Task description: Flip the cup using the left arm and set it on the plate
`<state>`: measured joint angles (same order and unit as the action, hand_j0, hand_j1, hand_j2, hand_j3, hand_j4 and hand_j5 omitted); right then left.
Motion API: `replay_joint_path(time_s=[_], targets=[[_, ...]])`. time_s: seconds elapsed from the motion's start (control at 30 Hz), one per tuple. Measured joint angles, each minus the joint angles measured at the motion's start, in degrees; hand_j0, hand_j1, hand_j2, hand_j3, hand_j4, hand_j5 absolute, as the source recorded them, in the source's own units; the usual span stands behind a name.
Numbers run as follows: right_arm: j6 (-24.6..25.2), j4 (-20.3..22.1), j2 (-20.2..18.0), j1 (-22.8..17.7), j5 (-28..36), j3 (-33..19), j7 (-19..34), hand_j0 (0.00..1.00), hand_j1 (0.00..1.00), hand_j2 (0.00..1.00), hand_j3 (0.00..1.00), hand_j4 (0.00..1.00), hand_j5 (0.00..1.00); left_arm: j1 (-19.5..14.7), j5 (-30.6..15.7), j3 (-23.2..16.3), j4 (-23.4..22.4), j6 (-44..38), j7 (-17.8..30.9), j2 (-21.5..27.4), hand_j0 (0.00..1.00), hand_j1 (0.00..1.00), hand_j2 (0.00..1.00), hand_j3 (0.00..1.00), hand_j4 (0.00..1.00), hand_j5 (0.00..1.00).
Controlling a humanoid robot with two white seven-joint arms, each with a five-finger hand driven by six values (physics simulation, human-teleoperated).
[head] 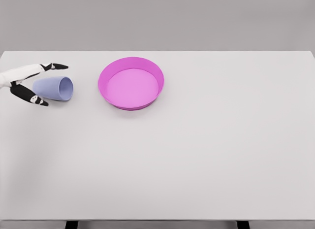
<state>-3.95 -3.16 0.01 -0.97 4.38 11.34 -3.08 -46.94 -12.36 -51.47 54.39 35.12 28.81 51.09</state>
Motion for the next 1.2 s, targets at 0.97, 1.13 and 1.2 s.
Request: replay_joint_path(time_s=[0.97, 1.13, 1.2], targets=[[0.0, 0.0, 0.0, 0.0, 0.0, 0.0, 0.0, 1.0, 1.0, 1.0, 1.0, 1.0, 1.0, -1.67, 6.95, -0.26, -8.82, 0.0, 0.89, -6.79, 0.72, 0.72, 0.72, 0.72, 0.72, 0.72], [0.0, 0.0, 0.0, 0.0, 0.0, 0.0, 0.0, 1.0, 1.0, 1.0, 1.0, 1.0, 1.0, -1.67, 6.64, -0.22, -8.88, -0.01, 1.02, -6.8, 0.66, 0.66, 0.66, 0.66, 0.66, 0.66], [0.0, 0.0, 0.0, 0.0, 0.0, 0.0, 0.0, 1.0, 1.0, 1.0, 1.0, 1.0, 1.0, -1.67, 6.61, -0.19, -8.89, 0.0, 1.05, -6.77, 0.64, 0.64, 0.64, 0.64, 0.64, 0.64]])
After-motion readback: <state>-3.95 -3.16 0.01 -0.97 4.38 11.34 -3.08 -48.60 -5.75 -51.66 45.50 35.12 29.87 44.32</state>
